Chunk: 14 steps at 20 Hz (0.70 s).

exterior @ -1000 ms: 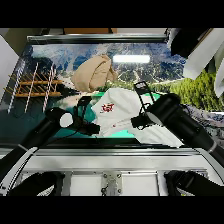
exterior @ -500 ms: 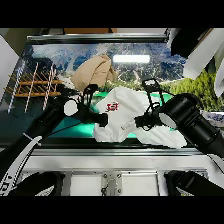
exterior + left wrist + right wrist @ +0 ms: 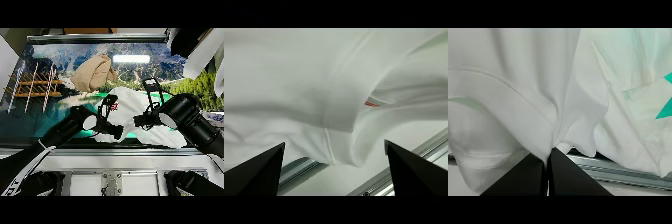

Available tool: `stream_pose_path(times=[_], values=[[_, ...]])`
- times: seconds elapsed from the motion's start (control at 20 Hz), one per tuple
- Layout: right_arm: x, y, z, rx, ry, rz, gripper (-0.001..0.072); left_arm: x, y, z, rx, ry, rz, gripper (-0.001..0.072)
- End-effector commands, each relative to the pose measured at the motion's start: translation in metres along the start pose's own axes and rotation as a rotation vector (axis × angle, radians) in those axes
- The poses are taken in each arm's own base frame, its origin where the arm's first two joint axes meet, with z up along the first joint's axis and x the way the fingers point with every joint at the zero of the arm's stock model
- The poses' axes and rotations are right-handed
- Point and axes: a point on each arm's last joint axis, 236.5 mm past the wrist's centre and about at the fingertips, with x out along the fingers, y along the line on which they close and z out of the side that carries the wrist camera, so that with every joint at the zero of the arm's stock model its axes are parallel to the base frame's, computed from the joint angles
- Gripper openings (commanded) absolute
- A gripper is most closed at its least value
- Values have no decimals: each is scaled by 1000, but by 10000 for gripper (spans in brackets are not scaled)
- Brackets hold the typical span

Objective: Fold the clothes and pants, and hang the long-sleeved shirts on hangers.

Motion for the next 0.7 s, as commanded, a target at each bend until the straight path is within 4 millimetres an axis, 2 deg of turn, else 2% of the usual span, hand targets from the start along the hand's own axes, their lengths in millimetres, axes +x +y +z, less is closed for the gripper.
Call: stream_pose_path(times=[0.0, 0.3, 0.4, 0.45, 0.5, 0.55, 0.6, 0.65], values=[[0, 0, 1, 2, -2, 2, 19, 5, 18, 1, -6, -27, 130, 685], [0, 1, 1, 6, -4, 4, 19, 42, 25, -15, -11, 72, 175, 684], [0, 1, 1, 13, -4, 4, 19, 47, 26, -17, -11, 82, 180, 684], [0, 1, 1, 13, -4, 4, 19, 47, 27, -16, -9, 81, 184, 650], [0, 1, 1, 13, -4, 3, 20, 46, 31, -14, 0, 74, 199, 425], [0, 1, 1, 13, -4, 3, 19, 44, 38, -11, 8, 66, 222, 245], [0, 1, 1, 13, -3, 3, 19, 41, 45, -9, 15, 62, 245, 20], [0, -1, 0, 13, 1, -1, 19, 35, 53, -6, 7, 53, 259, 19]])
